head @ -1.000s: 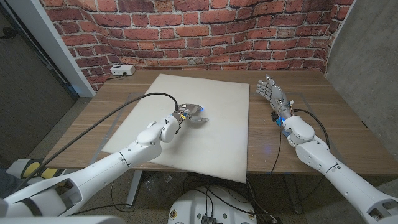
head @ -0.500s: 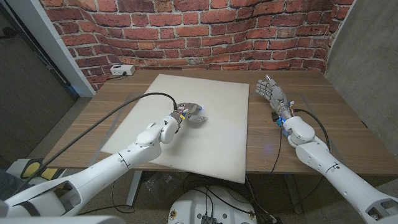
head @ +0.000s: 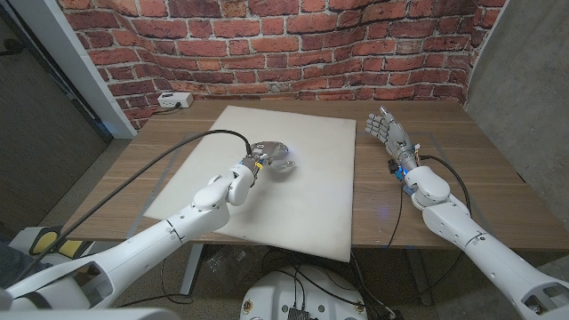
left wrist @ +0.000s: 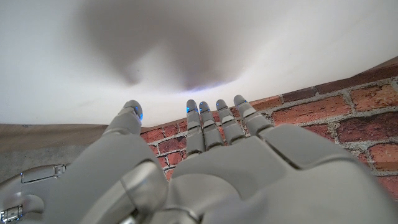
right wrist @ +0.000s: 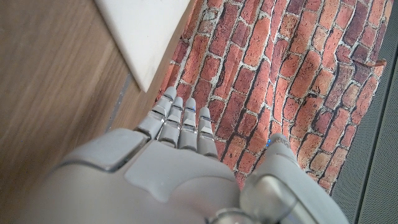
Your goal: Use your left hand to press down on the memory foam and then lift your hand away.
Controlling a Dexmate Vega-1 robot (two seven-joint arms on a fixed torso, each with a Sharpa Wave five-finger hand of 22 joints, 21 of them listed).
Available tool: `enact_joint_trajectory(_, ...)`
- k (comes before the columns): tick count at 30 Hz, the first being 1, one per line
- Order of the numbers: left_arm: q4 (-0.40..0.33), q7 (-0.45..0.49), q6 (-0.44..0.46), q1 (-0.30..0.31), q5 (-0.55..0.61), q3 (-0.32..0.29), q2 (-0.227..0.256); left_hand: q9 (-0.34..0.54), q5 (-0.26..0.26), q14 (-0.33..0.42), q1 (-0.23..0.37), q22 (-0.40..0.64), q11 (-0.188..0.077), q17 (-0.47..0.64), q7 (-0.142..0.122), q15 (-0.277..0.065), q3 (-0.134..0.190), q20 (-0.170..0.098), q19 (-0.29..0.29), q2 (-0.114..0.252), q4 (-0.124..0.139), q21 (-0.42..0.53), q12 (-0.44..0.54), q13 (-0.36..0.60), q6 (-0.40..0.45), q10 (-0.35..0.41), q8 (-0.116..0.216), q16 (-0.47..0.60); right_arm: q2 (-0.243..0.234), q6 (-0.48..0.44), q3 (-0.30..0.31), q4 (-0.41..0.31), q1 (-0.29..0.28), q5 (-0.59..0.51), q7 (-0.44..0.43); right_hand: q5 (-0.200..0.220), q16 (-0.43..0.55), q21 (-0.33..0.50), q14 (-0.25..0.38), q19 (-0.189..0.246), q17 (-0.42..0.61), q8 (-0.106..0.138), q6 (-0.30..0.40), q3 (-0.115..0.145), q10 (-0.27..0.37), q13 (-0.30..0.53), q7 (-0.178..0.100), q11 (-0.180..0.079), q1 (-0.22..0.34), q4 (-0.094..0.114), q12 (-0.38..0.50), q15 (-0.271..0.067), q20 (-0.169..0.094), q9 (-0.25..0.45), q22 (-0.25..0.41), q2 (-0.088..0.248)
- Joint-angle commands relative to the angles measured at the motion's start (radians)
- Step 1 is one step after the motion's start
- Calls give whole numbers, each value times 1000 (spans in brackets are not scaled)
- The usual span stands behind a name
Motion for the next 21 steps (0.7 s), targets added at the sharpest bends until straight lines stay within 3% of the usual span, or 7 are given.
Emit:
enact_joint_trajectory(1, -29, 52, -35, 29, -35, -39, 12, 0, -2, 2, 1, 1, 1, 2, 0, -4, 4, -2, -6, -3, -5, 3, 2, 0, 4, 5, -2, 1, -1, 2, 0, -3, 1, -6, -2, 3, 0, 1, 6, 9, 2, 4, 9, 2, 12, 3, 2, -1, -2, -4, 7, -3, 2, 3, 3, 3)
enact_joint_trajectory(11, -18, 147, -109, 58, -103, -84, 9, 0, -6, 30, -25, 2, 8, 6, 4, 0, -1, 3, 11, 18, 19, 11, 11, 1, 18, 37, 0, 13, 0, 10, 4, -8, -7, -1, -3, 3, 0, -2, 7, 10, 2, 4, 9, 2, 12, 3, 2, -2, -1, -5, 6, -3, 2, 3, 3, 4)
enact_joint_trajectory(21, 33, 236, -272, 91, -283, -157, -4, 0, -8, 50, -32, 2, 17, 6, 7, 0, -1, 4, 27, 29, 27, 16, 16, 1, 36, 57, 4, 16, -2, 15, 9, -14, -18, 0, -9, 3, 0, -5, 7, 11, 2, 4, 10, 2, 12, 3, 2, -1, -1, -5, 6, -3, 3, 3, 3, 5)
